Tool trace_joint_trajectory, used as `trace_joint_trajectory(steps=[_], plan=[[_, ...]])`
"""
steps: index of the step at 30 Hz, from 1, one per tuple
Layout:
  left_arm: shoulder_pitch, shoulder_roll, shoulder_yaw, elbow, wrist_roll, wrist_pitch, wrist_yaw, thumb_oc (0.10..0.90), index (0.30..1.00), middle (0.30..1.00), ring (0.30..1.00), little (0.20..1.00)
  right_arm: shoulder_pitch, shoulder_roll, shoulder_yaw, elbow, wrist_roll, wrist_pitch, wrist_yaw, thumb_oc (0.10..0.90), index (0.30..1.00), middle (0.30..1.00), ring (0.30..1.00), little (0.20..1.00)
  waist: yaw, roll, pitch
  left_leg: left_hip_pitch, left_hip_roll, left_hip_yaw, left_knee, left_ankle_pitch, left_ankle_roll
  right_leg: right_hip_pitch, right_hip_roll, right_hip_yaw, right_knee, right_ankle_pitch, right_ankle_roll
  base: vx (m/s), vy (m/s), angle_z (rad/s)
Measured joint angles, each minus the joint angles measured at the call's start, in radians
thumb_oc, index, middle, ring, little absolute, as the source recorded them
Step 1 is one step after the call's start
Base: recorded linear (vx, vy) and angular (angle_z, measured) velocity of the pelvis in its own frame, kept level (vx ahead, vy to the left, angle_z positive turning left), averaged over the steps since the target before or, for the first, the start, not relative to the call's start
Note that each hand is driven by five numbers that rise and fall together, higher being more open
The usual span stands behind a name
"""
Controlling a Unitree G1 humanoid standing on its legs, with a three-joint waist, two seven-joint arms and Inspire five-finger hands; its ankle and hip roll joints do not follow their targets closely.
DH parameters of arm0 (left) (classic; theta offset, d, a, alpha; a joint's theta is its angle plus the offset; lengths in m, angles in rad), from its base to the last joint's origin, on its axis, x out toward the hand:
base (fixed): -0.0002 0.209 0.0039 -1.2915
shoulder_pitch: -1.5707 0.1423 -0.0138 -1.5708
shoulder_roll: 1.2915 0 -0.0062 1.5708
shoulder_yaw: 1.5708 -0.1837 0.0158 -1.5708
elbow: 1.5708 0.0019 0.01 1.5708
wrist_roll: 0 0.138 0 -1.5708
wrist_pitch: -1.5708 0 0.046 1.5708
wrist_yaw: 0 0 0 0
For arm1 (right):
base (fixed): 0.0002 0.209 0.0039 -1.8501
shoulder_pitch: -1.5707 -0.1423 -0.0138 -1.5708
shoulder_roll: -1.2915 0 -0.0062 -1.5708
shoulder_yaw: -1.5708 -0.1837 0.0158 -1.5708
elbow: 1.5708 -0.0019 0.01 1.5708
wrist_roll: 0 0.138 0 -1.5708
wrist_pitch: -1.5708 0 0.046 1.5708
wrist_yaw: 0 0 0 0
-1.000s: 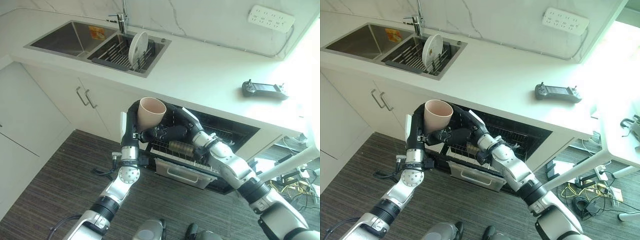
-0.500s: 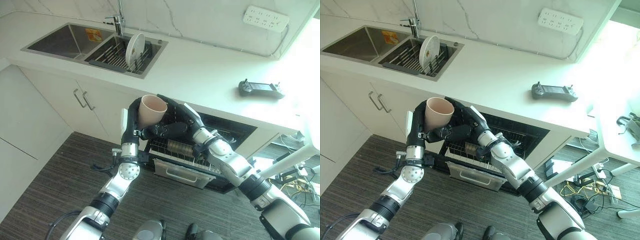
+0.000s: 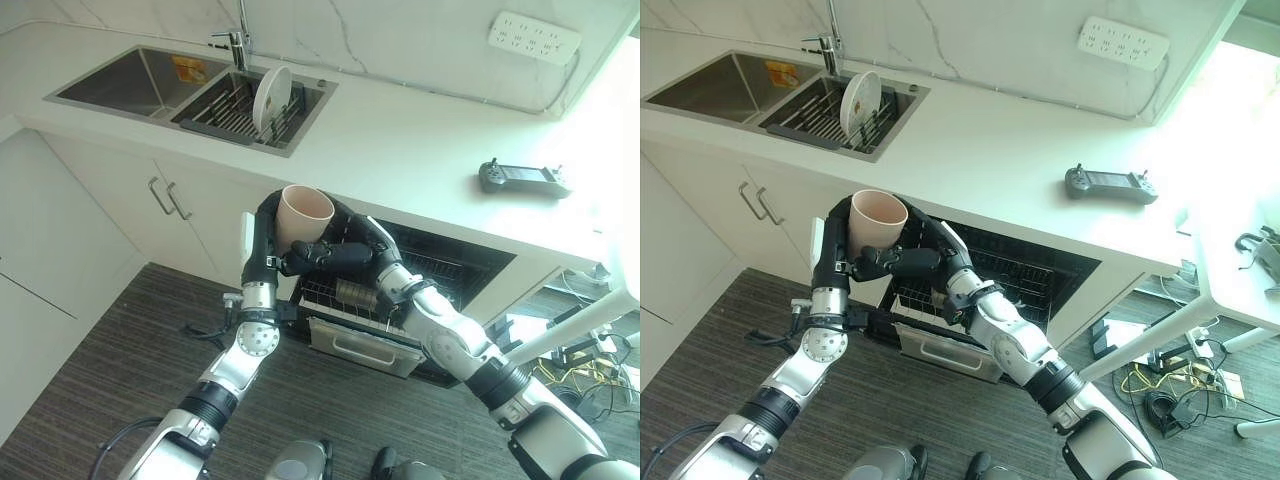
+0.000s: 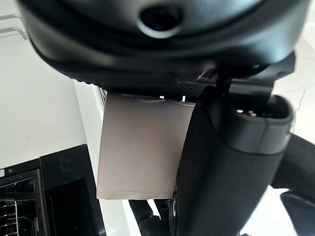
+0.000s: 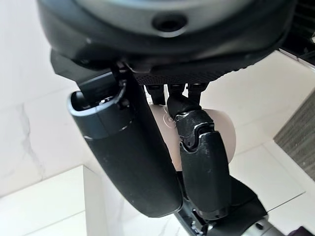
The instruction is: Place the dishes in the dishwasher.
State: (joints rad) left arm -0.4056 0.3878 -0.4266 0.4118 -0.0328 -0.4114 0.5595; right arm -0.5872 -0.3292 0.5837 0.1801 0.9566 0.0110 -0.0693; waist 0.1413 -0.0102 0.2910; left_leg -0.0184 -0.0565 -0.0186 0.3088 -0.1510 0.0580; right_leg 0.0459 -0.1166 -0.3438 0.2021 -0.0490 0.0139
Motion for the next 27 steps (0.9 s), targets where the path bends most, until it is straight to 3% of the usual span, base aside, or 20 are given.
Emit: trace_joint_trajectory(steps=[8,19,20,25,27], plan=[[0.010,0.000,0.000,0.001,0.000,-0.001,0.000,0.400,0.300,0.300,0.300,0.300,0.000,0.006,0.002,0.021,0.067,0.000,0.016,0.800,0.900,0.900,0.900,0.900,-0.001,0.001,0.000,0.000,0.000,-0.001,0.000,0.001,0.000,0.000,0.000,-0.001,-0.002,0.001,0.000,0.00,0.000,0.00],[0.011,0.000,0.000,0.001,0.000,-0.003,0.000,0.400,0.300,0.300,0.300,0.300,0.002,0.006,0.002,0.021,0.067,-0.001,0.017,0.800,0.900,0.900,0.900,0.900,-0.001,0.003,-0.001,-0.002,-0.001,-0.005,0.000,0.002,-0.001,0.000,0.000,-0.004,-0.004,0.002,0.001,0.00,0.000,0.00],[0.011,0.000,0.000,0.001,0.000,-0.003,0.000,0.400,0.300,0.300,0.300,0.300,0.002,0.006,0.002,0.021,0.065,-0.001,0.017,0.400,0.300,0.300,0.300,0.300,-0.001,0.003,-0.002,-0.003,-0.001,-0.006,0.000,0.003,-0.001,0.000,0.000,-0.005,-0.005,0.002,0.001,0.00,0.000,0.00],[0.012,-0.009,-0.005,-0.012,-0.007,-0.003,0.003,0.400,0.300,0.300,0.300,0.300,0.001,0.005,-0.020,0.052,-0.176,-0.017,0.016,0.400,0.300,0.300,0.300,0.300,-0.003,0.007,-0.002,-0.004,-0.002,-0.007,-0.001,0.004,-0.001,0.000,0.000,-0.006,-0.006,0.003,0.002,0.00,0.000,0.00],[0.012,-0.008,-0.005,-0.012,-0.007,-0.002,0.003,0.400,0.300,0.300,0.300,0.300,0.001,0.005,-0.026,0.052,-0.185,-0.018,0.012,0.400,0.300,0.300,0.300,0.300,-0.002,0.010,-0.002,-0.004,-0.002,-0.009,-0.001,0.005,-0.002,0.000,0.000,-0.007,-0.007,0.003,0.002,0.00,0.000,0.00]])
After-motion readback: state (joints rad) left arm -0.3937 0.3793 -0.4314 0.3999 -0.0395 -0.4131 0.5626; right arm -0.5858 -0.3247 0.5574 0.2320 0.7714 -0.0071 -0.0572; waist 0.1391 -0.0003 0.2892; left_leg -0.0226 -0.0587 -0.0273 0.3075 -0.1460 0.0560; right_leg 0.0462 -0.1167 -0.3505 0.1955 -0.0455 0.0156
